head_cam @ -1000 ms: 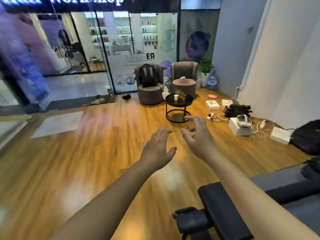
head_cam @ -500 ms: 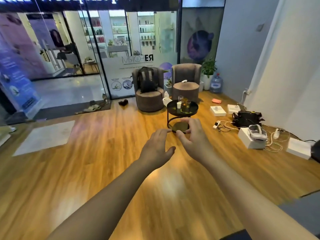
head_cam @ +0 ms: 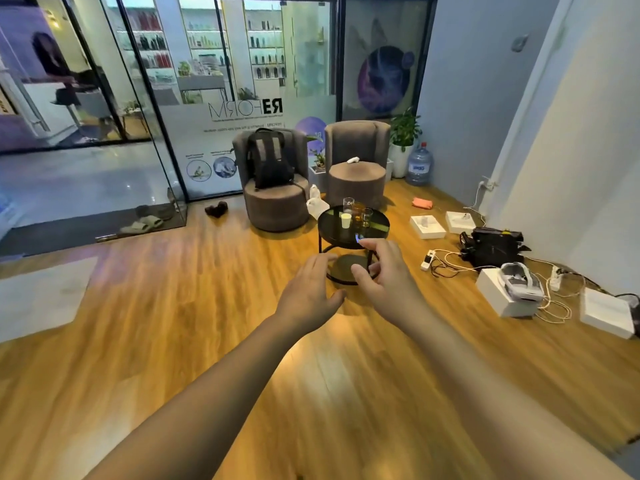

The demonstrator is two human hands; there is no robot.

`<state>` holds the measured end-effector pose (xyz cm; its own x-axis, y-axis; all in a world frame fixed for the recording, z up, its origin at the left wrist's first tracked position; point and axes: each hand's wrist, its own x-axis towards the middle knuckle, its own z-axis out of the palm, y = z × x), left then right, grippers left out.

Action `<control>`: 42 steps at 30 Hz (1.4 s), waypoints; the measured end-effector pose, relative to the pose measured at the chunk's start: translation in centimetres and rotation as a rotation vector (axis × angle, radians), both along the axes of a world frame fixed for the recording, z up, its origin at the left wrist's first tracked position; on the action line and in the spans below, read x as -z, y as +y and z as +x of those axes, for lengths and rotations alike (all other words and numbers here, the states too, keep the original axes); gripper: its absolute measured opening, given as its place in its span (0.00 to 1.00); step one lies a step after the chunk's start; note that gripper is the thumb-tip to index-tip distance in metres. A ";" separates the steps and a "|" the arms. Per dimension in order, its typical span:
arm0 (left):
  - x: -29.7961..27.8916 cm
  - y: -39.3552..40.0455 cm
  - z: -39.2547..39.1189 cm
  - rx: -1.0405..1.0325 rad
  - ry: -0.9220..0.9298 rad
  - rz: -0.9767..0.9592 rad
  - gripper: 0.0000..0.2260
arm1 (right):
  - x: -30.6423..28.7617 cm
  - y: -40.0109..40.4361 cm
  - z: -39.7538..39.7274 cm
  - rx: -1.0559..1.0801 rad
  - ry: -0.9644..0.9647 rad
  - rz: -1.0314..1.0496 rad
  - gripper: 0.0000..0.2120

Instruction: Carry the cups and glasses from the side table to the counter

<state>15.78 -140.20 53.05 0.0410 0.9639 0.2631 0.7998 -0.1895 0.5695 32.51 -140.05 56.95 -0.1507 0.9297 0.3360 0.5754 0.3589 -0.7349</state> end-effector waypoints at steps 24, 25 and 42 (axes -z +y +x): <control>5.7 58.9 -7.0 0.132 -0.053 -0.202 0.31 | 7.2 56.2 -6.1 0.131 0.013 -0.218 0.22; 6.1 60.8 -6.8 0.131 -0.057 -0.219 0.31 | 7.5 58.4 -5.9 0.133 0.017 -0.231 0.22; 17.5 92.7 -6.4 -0.007 -0.199 -0.573 0.35 | 17.0 90.2 -3.6 0.126 -0.007 -0.523 0.26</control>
